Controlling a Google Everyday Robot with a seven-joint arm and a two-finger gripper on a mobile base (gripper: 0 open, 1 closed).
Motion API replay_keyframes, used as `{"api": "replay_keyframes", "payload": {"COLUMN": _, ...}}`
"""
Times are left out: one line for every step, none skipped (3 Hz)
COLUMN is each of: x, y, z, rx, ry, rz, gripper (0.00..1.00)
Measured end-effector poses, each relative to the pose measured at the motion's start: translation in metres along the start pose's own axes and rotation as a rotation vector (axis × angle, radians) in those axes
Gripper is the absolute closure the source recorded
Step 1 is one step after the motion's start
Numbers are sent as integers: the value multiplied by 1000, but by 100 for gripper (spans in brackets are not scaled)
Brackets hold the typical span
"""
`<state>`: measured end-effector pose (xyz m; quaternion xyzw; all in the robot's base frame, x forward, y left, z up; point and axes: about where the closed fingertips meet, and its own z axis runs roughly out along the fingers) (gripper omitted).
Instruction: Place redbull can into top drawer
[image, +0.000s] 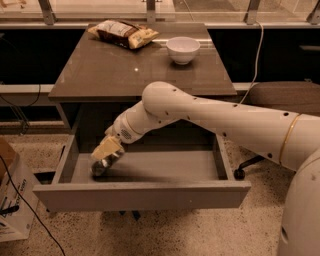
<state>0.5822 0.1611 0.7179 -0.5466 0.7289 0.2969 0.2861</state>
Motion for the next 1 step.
{"api": "replay_keyframes", "payload": {"x": 0, "y": 1, "z": 1, "rx": -2, "ry": 1, "rz": 0, "gripper": 0}}
